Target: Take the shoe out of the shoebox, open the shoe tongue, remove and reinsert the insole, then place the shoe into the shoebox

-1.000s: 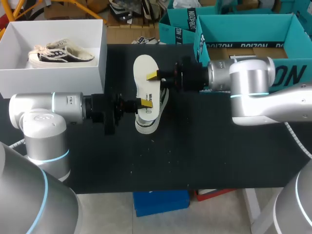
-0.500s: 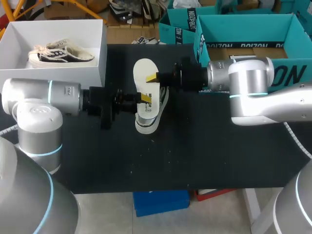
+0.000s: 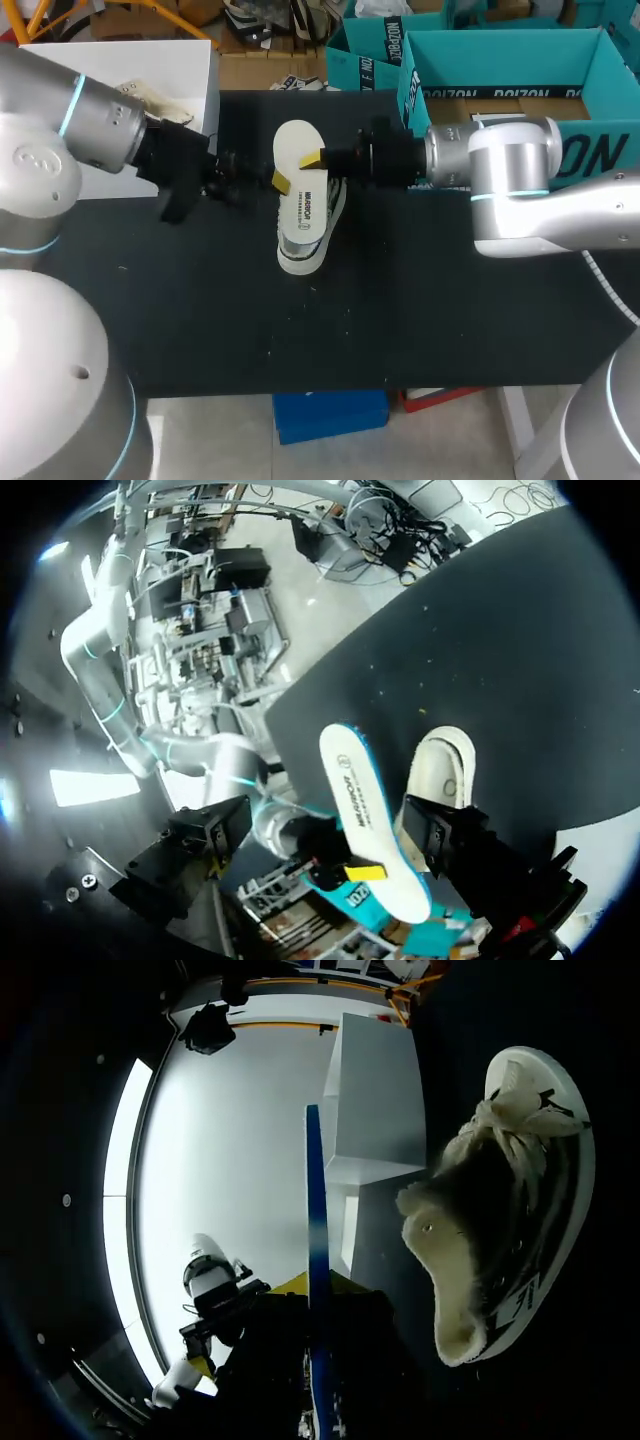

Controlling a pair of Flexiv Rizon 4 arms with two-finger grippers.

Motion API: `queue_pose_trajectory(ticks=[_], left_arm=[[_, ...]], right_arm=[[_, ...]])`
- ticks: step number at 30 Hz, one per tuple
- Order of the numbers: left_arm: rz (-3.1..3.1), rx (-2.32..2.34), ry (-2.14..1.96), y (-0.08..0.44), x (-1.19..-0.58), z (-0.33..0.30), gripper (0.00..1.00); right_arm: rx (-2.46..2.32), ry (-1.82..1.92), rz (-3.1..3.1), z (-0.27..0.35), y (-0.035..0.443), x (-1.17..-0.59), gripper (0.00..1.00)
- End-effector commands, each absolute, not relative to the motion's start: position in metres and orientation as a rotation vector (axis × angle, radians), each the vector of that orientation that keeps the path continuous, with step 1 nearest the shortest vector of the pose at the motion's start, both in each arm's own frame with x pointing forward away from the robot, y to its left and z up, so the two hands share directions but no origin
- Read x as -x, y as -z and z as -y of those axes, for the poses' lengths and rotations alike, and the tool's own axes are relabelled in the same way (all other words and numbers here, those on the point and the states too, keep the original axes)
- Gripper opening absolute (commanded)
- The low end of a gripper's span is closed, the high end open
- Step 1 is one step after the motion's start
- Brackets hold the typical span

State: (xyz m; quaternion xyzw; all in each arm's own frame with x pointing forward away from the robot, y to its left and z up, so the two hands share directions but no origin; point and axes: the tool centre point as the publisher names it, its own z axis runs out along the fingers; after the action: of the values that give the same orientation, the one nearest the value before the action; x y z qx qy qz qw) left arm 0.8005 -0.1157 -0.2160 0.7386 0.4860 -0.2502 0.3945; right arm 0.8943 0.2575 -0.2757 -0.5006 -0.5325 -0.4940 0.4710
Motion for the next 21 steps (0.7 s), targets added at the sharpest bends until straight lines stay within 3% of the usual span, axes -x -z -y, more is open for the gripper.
queue_pose_trajectory(ticks=[1, 7, 21], left_arm=[[-1.372, -2.64, 0.045, 0.199, -0.802, 0.121, 1.0], [-1.395, -2.719, -0.379, 0.179, -0.803, 0.136, 1.0], [-1.473, -2.78, -0.408, 0.189, -0.801, 0.14, 1.0]], right_arm=[[1.226, 1.21, 1.304, -0.259, 0.277, -0.895, 0.0], [1.226, 1.21, 1.304, -0.259, 0.277, -0.895, 0.0], [1.226, 1.21, 1.304, -0.259, 0.277, -0.895, 0.0]])
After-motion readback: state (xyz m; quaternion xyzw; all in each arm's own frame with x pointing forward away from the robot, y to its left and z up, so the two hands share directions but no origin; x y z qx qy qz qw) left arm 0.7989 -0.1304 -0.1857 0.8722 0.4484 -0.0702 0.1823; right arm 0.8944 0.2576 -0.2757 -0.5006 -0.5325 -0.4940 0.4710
